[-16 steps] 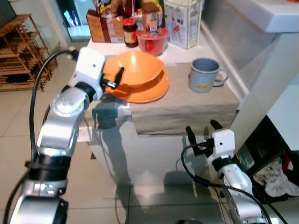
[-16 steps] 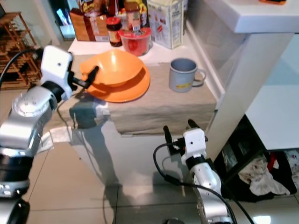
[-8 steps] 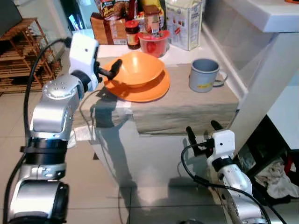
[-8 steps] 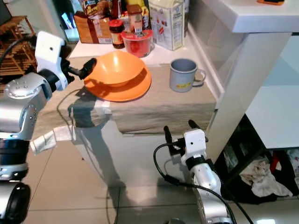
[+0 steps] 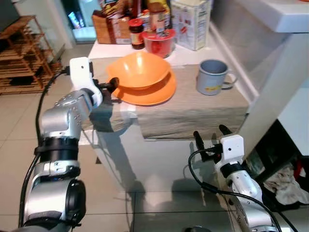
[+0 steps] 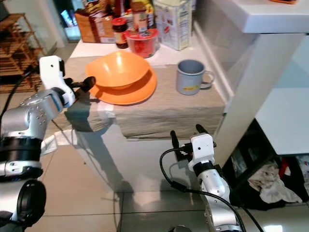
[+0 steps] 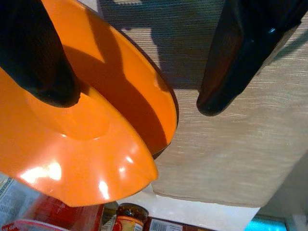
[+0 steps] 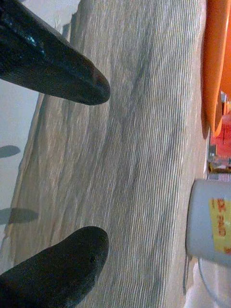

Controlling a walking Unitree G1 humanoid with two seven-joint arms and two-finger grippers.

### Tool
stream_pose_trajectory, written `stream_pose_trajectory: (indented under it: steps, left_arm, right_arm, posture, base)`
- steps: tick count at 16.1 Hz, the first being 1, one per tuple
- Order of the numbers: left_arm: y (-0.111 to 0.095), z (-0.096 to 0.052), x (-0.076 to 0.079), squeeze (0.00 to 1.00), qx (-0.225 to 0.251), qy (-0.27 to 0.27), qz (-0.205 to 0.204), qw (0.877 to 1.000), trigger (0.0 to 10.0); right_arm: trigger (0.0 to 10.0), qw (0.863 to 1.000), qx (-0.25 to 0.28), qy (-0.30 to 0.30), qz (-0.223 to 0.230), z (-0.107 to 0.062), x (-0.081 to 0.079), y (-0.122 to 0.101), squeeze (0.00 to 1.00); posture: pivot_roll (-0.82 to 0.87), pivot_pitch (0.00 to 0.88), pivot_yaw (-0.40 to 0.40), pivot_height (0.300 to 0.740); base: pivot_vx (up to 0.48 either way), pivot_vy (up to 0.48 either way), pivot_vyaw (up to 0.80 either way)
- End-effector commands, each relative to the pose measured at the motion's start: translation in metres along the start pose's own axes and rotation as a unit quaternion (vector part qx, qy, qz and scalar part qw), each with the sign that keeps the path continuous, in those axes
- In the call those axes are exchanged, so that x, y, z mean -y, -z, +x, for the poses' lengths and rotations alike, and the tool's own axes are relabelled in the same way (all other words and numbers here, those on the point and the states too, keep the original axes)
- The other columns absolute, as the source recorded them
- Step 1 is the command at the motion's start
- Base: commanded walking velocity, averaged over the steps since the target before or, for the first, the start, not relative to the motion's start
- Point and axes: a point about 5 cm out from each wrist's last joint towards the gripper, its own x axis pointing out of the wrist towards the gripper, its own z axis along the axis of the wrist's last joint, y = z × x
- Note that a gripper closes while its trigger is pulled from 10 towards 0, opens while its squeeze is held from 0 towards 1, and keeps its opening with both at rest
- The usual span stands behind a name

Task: Setting the table

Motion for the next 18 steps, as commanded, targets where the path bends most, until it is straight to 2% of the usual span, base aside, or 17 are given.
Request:
stream_pose_trajectory:
  steps: [1, 4, 12, 18]
  left_arm:
    - [0.0, 0.004, 0.002, 0.0, -0.013, -0.003, -0.034, 0.999, 10.0]
    - [-0.001, 0.006, 0.006, 0.0, -0.011, 0.0, -0.052, 0.999, 10.0]
    - [-0.01, 0.004, 0.02, 0.0, 0.009, 0.017, -0.035, 0.999, 10.0]
    - [-0.012, 0.004, 0.027, 0.0, 0.015, 0.025, -0.046, 0.999, 10.0]
  right_arm:
    - [10.0, 1.0, -0.006, -0.002, -0.005, -0.003, 0.0, 0.001, 0.0]
    - [10.0, 1.0, -0.008, -0.004, -0.008, -0.004, 0.001, 0.002, 0.0]
    - [10.0, 1.0, -0.013, -0.011, -0.01, -0.005, 0.001, 0.003, 0.0]
    - [10.0, 1.0, -0.015, -0.011, -0.01, -0.007, 0.002, 0.005, 0.0]
  posture:
    - [-0.13, 0.0, 0.073, 0.736]
    - [-0.14, 0.0, 0.069, 0.736]
    - [-0.13, 0.0, 0.062, 0.736]
    - [-0.14, 0.0, 0.061, 0.736]
  base:
    - [0.0, 0.0, 0.0]
    - [0.0, 0.0, 0.0]
    - [0.0, 0.0, 0.0]
    - [0.0, 0.0, 0.0]
